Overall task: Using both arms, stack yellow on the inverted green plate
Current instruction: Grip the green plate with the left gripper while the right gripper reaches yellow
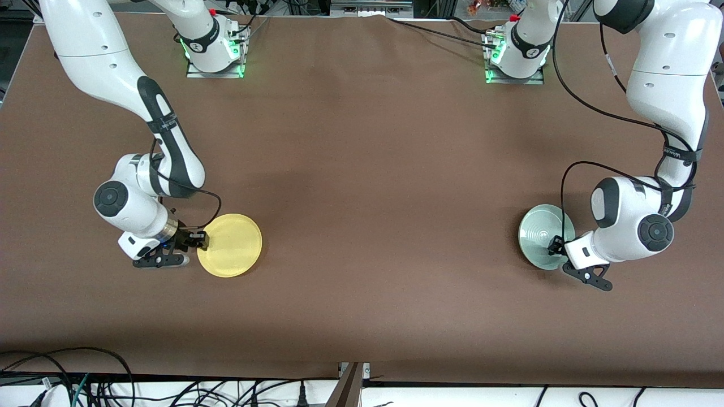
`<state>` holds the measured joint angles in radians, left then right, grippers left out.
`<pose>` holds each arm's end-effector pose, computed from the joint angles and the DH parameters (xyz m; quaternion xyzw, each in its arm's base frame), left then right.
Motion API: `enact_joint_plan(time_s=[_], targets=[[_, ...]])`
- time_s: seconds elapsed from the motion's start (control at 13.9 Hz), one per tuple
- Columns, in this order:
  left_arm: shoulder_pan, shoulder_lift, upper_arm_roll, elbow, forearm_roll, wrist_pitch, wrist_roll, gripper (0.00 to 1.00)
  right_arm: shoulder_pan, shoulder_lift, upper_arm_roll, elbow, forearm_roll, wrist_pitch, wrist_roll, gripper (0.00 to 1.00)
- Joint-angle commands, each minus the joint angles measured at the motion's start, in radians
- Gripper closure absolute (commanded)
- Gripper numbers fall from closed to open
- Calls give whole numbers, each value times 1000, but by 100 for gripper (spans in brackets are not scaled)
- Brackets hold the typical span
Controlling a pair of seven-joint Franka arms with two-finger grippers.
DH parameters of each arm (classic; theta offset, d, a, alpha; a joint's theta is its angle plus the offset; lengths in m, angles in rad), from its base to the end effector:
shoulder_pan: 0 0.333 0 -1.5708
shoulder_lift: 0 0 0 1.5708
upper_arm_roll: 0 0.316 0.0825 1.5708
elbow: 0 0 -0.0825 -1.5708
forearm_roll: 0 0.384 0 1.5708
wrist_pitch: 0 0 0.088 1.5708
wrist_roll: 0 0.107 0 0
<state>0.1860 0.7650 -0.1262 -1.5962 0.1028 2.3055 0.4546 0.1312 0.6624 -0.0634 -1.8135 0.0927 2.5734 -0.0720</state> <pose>0.6877 0.0540 0.1805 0.9764 -0.2147 -0.0216 0.0127 0.6580 0.0461 0.1832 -0.9979 -0.0397 -0.0499 0.0076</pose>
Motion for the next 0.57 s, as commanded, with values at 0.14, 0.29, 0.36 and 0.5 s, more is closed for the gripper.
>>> enact_joint_plan(time_s=[0.14,0.29,0.36,0.5], targets=[[7,27,-7,33,15,9,42,46,-8,-10,14,-18,15,24,18,85],[7,23,-7,38,41,9,64,46,-10,-15,17,-12,15,8,31,100],[10,28,-9,36,40,11,65,53,-10,-18,17,-3,18,-11,31,100],[12,27,-9,32,41,9,67,83,-10,-24,17,43,105,-95,23,100]])
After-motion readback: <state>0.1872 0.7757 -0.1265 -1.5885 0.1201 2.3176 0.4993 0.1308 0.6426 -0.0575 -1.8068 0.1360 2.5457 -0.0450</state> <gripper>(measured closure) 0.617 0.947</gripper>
